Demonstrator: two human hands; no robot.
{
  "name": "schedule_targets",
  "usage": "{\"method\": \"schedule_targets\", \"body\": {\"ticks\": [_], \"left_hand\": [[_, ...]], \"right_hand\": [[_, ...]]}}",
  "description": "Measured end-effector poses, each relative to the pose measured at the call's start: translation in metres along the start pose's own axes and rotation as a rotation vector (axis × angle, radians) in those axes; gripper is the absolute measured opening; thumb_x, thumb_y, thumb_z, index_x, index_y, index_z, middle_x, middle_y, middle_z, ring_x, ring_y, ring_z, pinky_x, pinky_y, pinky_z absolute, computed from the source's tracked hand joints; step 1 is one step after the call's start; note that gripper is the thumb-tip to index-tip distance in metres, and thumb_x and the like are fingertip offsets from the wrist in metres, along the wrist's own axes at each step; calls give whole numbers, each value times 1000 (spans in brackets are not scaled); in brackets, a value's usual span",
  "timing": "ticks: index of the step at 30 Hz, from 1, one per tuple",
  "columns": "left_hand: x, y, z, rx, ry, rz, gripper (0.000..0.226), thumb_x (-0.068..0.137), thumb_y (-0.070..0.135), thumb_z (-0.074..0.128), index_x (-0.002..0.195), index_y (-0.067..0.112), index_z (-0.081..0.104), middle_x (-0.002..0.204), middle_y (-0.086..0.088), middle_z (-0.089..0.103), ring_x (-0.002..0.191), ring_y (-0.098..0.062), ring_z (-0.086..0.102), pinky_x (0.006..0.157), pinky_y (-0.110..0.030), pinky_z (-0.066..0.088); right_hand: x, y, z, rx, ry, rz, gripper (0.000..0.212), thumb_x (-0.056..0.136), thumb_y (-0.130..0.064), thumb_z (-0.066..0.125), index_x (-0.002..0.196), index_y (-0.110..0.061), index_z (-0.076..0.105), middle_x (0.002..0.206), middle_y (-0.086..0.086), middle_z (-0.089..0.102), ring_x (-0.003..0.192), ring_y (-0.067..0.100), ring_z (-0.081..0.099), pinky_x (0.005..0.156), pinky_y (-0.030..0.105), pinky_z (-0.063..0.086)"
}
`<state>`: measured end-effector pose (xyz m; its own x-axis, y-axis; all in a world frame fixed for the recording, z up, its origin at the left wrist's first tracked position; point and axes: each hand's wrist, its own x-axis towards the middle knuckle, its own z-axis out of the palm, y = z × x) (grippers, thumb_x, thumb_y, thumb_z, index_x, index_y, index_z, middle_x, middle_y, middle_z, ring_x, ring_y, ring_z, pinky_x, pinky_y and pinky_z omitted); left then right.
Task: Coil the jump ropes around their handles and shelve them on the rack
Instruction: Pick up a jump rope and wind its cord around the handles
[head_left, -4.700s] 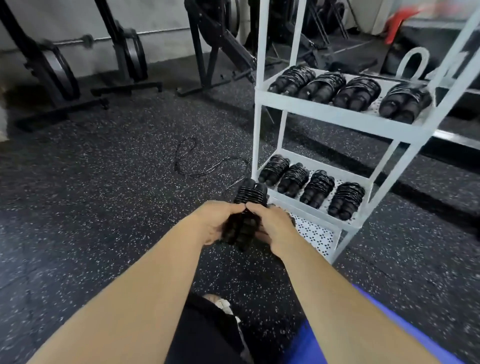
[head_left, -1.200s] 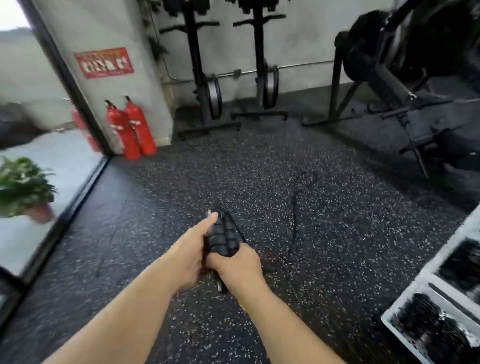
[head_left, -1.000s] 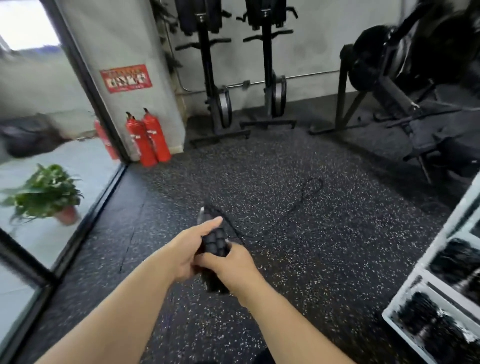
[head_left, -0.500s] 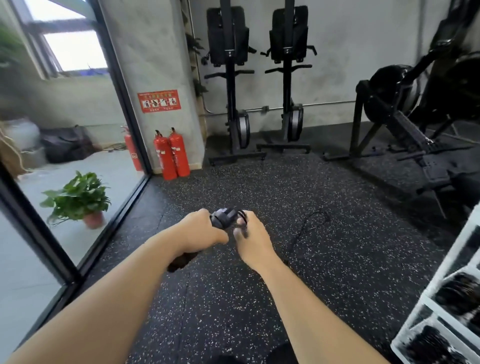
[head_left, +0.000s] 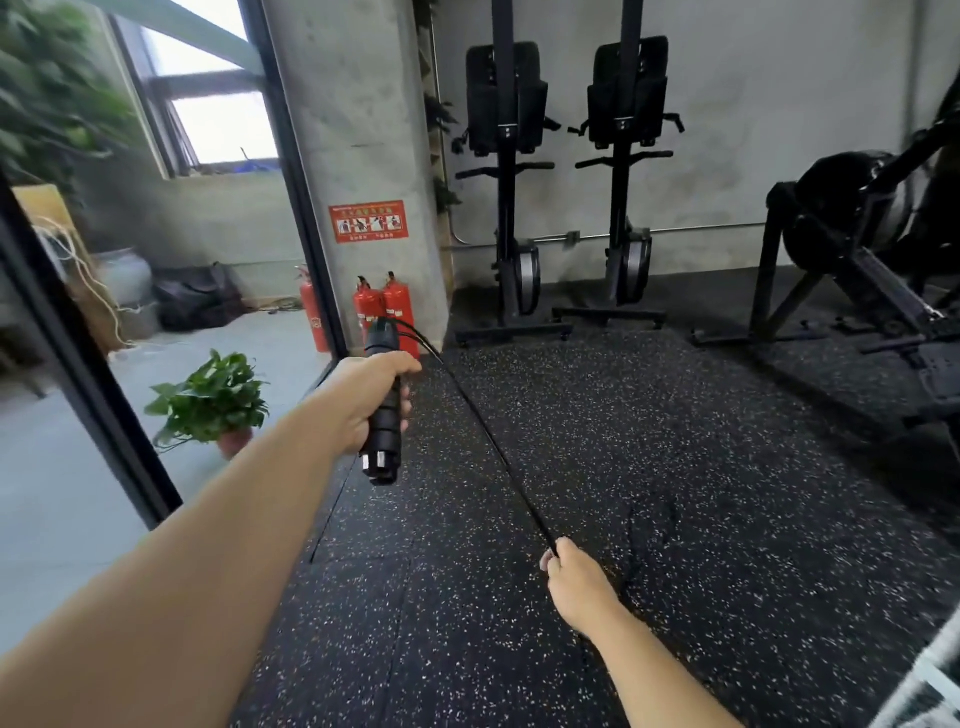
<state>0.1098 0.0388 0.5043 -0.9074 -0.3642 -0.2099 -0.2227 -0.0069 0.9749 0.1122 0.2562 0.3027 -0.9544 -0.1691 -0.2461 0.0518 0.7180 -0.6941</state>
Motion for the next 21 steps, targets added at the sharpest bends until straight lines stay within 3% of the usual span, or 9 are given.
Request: {"method": "schedule_targets", "body": {"ticks": [5,8,10,12,15,18,21], "left_hand": [[-18,-29,22,70,-179,-66,11,86,6,64,96,4,58,75,-11,64,52,-18,55,57,-30,48],[-30,-51,41,194,-250,-51,13,84,8,64,94,1,59,75,-15,66,52,-20,57,57,-29,49],[-33,-55,48,191,-213,4,11,85,11,61,87,1,59,65,-15,64,47,-21,56,52,-27,48],[-33,-53,51,110,-158,69,9,86,11,58,82,2,58,61,-13,60,45,-22,54,51,-27,46],[-26,-50,39,79,-43,118,8,82,10,58,75,7,56,59,-10,56,49,-23,50,59,-33,45],[-20,-60,16,135,51,117,9,81,11,59,73,8,56,61,-10,55,50,-23,50,58,-32,44],[-20,-72,6,208,68,111,11,76,18,61,77,7,58,62,-8,58,52,-22,53,59,-32,46]], "right_hand": [[3,-61,-27,-67,-70,-199,32,99,-16,32,97,-6,62,105,11,63,86,21,54,84,37,44],[3,-103,-52,-71,-102,-336,29,94,-19,46,69,-18,60,82,9,68,72,22,57,74,36,51],[5,-121,-72,-143,-16,-402,25,89,-20,52,64,-16,57,72,4,63,71,25,58,64,32,44],[7,-135,-89,-309,57,-487,20,89,-20,49,77,-16,63,86,6,66,82,26,59,74,33,42],[18,-141,-117,-719,211,-537,24,94,-16,39,98,-19,63,109,7,64,107,27,49,92,41,33],[31,-136,-147,-989,387,-488,24,96,-16,39,106,-17,62,114,10,61,114,30,43,88,43,33],[31,-148,-155,-1070,511,-571,24,95,-12,41,106,-11,63,111,12,57,107,31,48,77,38,35]]}}
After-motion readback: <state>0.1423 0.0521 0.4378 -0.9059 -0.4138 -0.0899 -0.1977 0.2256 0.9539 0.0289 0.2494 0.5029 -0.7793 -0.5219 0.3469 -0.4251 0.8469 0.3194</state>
